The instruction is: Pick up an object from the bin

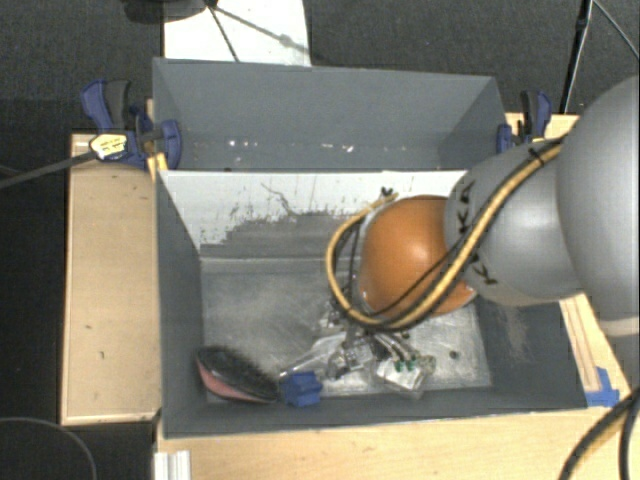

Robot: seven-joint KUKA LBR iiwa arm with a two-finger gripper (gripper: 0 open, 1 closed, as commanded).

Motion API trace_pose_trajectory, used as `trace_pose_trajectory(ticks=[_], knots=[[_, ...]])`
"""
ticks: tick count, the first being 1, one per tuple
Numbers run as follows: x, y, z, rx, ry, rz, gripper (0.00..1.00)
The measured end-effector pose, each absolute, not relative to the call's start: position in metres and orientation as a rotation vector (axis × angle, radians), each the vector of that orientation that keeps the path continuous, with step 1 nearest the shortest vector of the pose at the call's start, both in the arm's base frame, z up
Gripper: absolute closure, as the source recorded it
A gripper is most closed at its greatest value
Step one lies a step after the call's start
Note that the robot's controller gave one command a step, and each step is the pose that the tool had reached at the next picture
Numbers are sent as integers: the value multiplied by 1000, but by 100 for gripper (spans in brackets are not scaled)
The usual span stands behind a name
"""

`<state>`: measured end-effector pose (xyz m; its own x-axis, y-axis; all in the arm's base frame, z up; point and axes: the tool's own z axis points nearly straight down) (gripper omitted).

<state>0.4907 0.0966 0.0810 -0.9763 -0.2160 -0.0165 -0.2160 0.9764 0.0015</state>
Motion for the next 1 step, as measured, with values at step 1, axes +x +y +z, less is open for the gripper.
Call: trace_pose_trajectory(ticks=[1], knots=[[481,104,228,-334,3114,2,100]])
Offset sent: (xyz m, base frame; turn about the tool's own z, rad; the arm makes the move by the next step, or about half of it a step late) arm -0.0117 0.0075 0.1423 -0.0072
